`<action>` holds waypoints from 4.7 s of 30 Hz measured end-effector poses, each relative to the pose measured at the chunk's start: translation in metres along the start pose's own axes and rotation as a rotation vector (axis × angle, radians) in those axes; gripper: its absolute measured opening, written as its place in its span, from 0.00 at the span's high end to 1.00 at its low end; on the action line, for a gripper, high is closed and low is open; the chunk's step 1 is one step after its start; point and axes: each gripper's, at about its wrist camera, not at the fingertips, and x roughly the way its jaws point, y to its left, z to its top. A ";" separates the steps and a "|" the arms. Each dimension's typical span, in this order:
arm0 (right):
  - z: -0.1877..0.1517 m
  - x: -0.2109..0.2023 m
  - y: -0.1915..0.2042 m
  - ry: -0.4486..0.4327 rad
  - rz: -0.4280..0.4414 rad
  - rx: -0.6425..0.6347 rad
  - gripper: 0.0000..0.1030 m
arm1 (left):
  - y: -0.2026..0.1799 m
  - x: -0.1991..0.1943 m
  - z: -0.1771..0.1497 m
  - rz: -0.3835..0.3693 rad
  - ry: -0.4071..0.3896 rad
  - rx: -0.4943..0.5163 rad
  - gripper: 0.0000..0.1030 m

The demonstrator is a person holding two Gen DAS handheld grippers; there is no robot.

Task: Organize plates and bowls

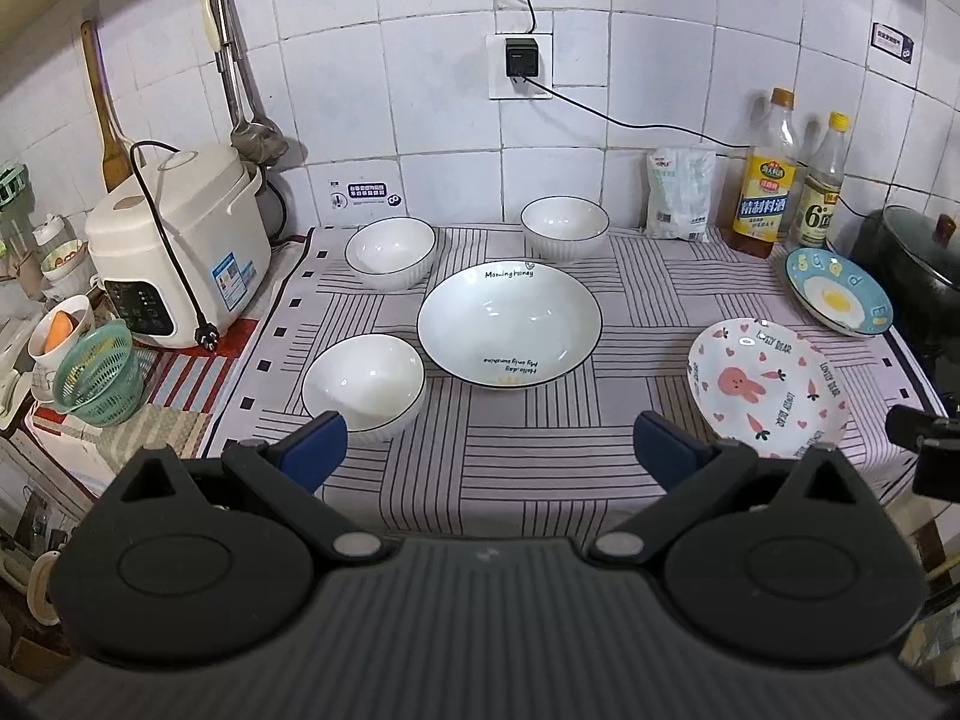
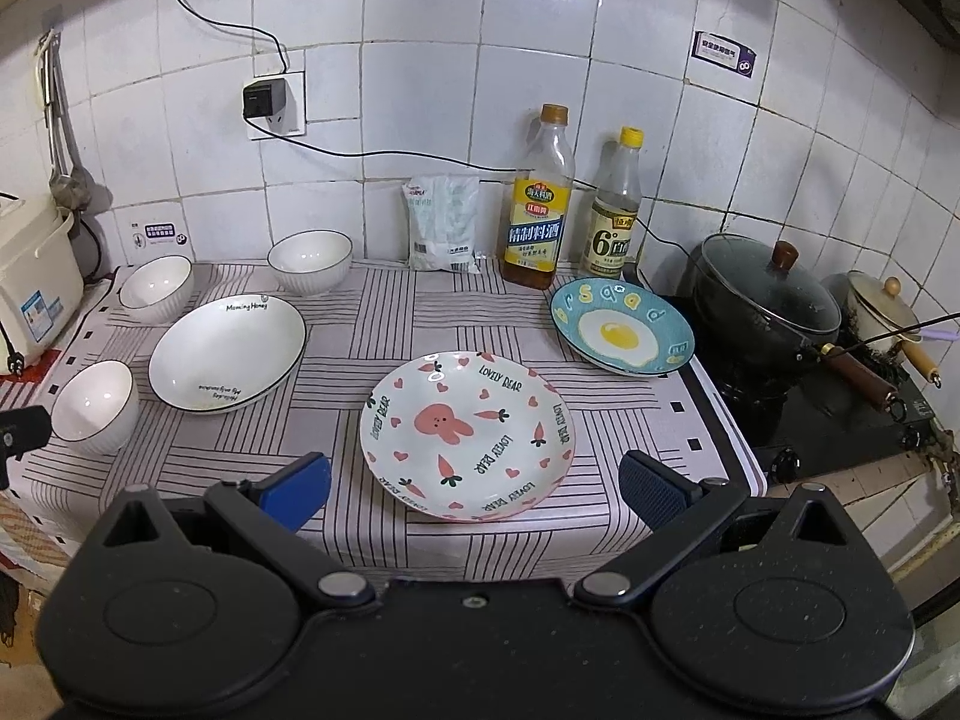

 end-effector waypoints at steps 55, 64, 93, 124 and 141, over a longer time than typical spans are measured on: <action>-0.051 0.231 -0.102 0.153 0.142 0.385 0.78 | -0.135 0.290 0.022 -0.468 0.389 0.145 0.73; -0.058 0.238 -0.109 0.152 0.202 0.469 0.76 | -0.138 0.308 0.013 -0.553 0.487 0.018 0.87; 0.062 0.312 -0.081 0.078 0.372 0.239 0.76 | -0.131 0.349 0.099 -0.405 0.368 0.057 0.82; 0.076 0.314 -0.048 0.177 0.168 0.209 0.53 | -0.141 0.339 0.102 -0.353 0.558 0.142 0.80; 0.099 0.205 -0.013 0.102 0.344 0.213 0.35 | -0.057 0.263 0.117 -0.357 0.554 0.126 0.60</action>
